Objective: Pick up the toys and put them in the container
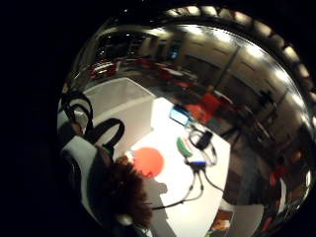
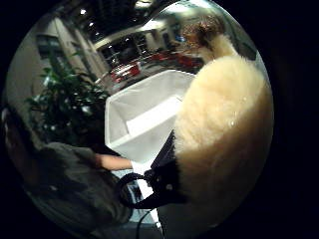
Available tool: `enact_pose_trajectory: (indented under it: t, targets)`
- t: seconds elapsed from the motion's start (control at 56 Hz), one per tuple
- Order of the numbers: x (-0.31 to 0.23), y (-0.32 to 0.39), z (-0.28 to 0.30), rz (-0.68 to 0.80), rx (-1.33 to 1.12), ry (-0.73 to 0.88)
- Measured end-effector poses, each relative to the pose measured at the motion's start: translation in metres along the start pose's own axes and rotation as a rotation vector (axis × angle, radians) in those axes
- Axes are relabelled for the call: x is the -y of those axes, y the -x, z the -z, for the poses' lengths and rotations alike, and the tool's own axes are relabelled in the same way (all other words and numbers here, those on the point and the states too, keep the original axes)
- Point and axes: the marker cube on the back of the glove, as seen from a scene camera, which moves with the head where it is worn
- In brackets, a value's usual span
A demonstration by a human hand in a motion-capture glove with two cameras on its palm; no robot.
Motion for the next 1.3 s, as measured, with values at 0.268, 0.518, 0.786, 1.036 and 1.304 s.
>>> enact_pose_trajectory:
  t: [0.268,0.518,0.786,1.036,1.304]
  targets:
    - [0.136,0.033,-0.052,0.047,-0.142,0.061]
    - [0.118,-0.001,-0.065,-0.061,-0.167,0.304]
    - [0.002,-0.157,-0.089,-0.419,-0.322,0.339]
    - [-0.117,-0.248,-0.199,-0.81,-0.321,0.513]
    - [-0.163,-0.271,-0.272,-0.873,-0.471,0.601]
